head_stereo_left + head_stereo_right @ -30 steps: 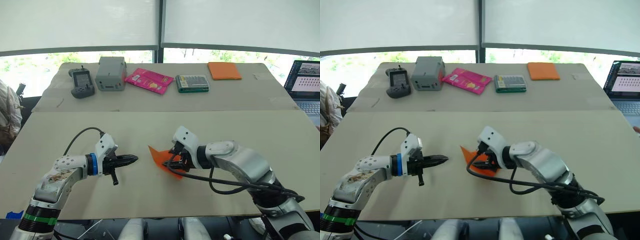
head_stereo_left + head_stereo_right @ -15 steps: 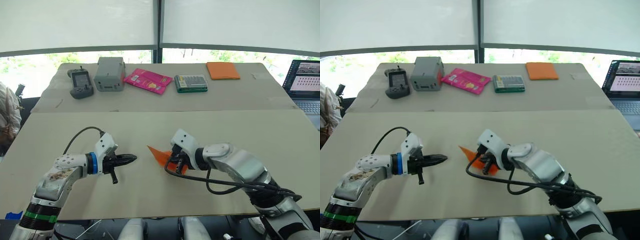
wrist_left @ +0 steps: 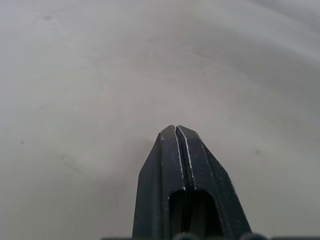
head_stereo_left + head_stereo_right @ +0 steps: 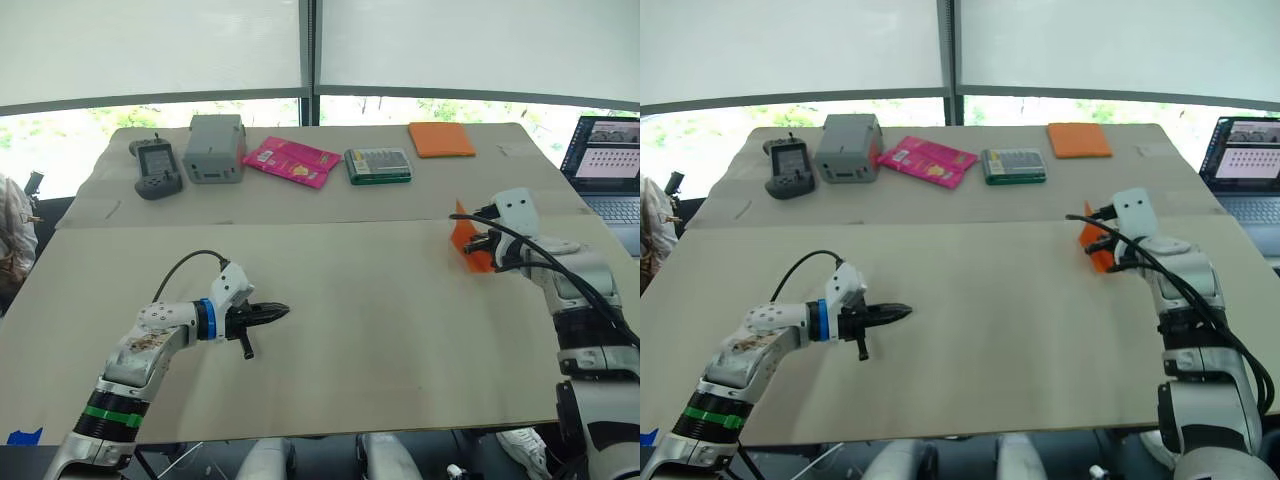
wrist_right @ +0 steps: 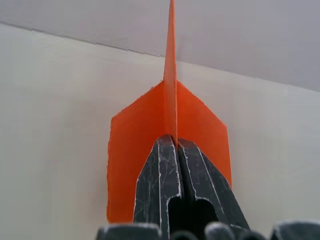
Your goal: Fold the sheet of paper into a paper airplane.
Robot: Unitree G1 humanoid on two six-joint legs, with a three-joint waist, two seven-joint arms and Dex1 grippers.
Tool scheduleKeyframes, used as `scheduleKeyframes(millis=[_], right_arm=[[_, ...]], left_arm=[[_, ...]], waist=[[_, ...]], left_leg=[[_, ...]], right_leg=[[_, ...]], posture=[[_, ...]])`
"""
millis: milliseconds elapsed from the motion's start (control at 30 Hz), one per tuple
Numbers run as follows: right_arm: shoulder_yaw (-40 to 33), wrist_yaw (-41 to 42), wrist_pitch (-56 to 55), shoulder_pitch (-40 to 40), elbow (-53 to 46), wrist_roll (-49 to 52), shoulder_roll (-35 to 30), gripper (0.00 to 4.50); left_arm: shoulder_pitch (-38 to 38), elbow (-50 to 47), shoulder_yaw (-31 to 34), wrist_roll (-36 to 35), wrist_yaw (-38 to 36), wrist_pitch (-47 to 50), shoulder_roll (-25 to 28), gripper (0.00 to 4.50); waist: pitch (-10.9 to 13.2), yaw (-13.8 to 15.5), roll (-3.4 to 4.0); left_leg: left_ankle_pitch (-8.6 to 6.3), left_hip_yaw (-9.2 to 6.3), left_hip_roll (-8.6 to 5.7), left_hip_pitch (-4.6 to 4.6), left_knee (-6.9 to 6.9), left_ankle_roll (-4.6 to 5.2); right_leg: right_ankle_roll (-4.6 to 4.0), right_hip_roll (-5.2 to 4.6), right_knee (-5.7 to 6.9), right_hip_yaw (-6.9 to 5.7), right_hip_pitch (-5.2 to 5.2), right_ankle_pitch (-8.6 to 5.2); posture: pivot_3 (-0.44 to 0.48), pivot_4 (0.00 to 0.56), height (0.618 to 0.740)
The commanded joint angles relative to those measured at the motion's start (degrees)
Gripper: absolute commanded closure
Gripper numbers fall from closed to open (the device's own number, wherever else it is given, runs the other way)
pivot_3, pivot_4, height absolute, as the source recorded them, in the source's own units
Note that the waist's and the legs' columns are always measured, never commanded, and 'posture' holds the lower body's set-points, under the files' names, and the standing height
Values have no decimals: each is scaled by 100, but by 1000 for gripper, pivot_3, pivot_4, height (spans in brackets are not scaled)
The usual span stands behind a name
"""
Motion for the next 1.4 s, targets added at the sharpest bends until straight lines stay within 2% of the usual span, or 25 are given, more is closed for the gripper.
scheduleKeyframes(millis=[33,267,367,500,600,700,800,900,1000,1067,1200,1300,1400], right_arm=[[-194,-50,-727,-479,994,-169,12,4474],[-282,38,-1387,-974,2326,-305,-13,4474],[-384,125,-1386,-1010,2331,-240,-18,3555],[-442,280,-1315,-955,1836,-214,-149,2165],[-380,571,-961,-732,814,-209,-324,1134],[-477,1068,-406,-309,-687,165,-462,44],[-583,1605,-188,205,-1902,621,-516,44],[-709,2605,-355,1576,-3835,1491,-609,44],[-814,2622,-555,2727,-5006,1671,-514,44],[-774,2533,-658,3206,-5349,1617,-468,44],[-483,2492,-1614,4258,-5484,1229,-140,44],[-350,2303,-2150,4535,-5373,905,72,44],[-182,2123,-2793,4719,-4885,501,288,44]], left_arm=[[8,-78,17,22,9,-112,-33,4500],[72,-32,22,70,-10,-170,-38,4500],[40,88,82,126,-2,-240,25,4500],[-66,164,263,-11,-14,-222,14,4500],[-131,122,397,-220,-79,-54,-3,4500],[-307,110,679,-471,79,92,-126,4500],[-384,100,774,-508,209,248,-121,4500],[-183,-215,822,-349,498,190,-102,4500],[209,-607,896,-270,745,223,-26,4500],[437,-789,930,-310,775,323,52,4500],[985,-904,986,-211,889,113,76,4500],[1263,-964,1040,-186,1014,34,2,4500],[1604,-1080,824,256,1206,-386,-11,4500]], waist=[[0,-13,0],[0,-18,1],[0,-18,1],[1,-18,2],[2,-12,5],[2,19,6],[2,49,6],[2,96,6],[2,123,5],[2,132,5],[0,141,3],[1,131,3],[-1,111,1]], left_leg=[[0,0,0,0,0,0],[-1,1,1,-3,-1,3],[-1,2,1,-3,-1,3],[-1,1,3,-2,0,3],[-1,0,2,-3,0,3],[-1,-6,6,-8,-1,3],[-1,-9,7,-8,0,3],[-2,-16,7,-5,-1,4],[-5,-26,6,-15,-1,8],[-6,-24,0,-21,2,10],[-7,-16,1,5,12,9],[0,-10,7,15,12,5],[4,-4,9,27,12,3]], right_leg=[[0,0,0,0,1,0],[1,-3,-4,1,1,1],[2,-3,-5,2,1,1],[2,-2,-2,2,1,1],[2,-3,1,2,-2,1],[3,-2,4,-1,-6,1],[3,1,5,-4,-7,1],[3,4,4,-8,0,1],[5,-1,7,-15,2,0],[10,-10,15,-12,0,3],[16,-11,-21,-5,24,8],[13,-2,-14,-4,22,7],[11,2,-9,-1,26,8]], posture=[[0,150,740],[0,150,740],[0,150,740],[0,150,740],[0,150,740],[0,150,740],[0,150,740],[0,150,740],[0,150,740],[0,150,740],[0,150,740],[0,150,740],[0,150,740]])
